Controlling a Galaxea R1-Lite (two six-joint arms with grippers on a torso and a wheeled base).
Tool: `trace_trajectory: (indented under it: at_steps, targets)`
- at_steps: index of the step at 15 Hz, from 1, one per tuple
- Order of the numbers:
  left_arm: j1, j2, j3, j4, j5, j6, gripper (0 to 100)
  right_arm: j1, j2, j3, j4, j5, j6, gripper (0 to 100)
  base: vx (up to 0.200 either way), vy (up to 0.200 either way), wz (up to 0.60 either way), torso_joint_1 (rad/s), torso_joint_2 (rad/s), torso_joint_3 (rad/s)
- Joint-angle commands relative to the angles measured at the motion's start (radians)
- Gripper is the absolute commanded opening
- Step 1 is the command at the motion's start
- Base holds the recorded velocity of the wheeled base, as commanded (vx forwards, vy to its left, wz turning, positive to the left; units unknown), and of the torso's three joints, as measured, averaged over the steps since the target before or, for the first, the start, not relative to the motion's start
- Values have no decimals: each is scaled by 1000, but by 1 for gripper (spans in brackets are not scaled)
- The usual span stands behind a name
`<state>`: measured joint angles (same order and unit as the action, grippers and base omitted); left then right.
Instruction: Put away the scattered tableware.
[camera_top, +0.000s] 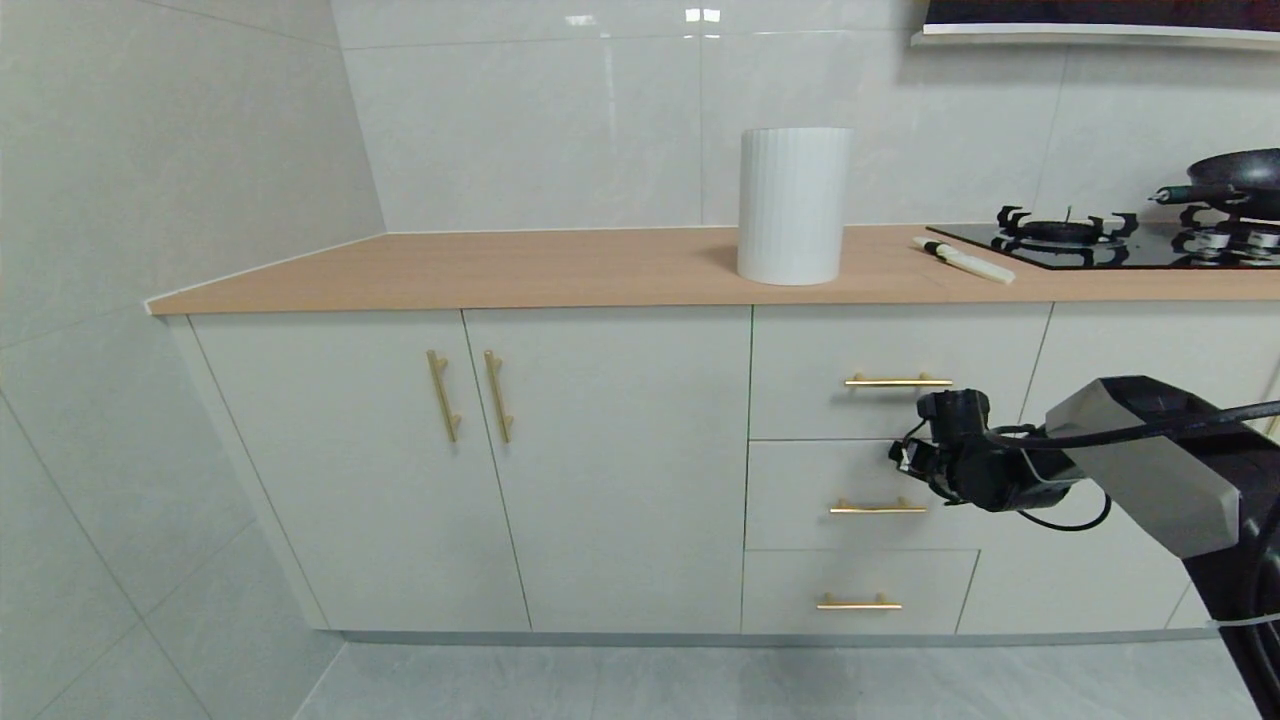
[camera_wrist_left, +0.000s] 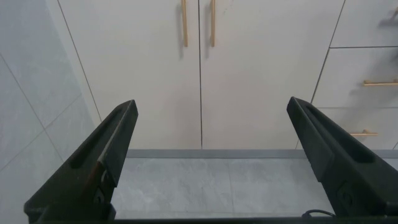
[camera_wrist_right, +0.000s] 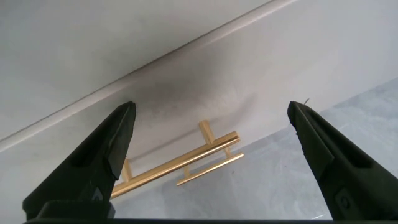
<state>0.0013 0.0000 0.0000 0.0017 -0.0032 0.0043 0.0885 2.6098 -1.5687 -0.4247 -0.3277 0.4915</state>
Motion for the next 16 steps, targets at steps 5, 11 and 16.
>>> trace_trajectory:
  at_steps: [5,11,16]
  targets:
    - [0,0,0,0,0,0,100,0,6,-11,-11,1,9,100,0,0,0,0,0,0]
    - [0,0,0,0,0,0,100,2,-54,42,-5,-5,13,100,0,0,0,0,0,0]
    - [0,0,0,0,0,0,100,31,-527,538,-13,131,-68,100,0,0,0,0,0,0]
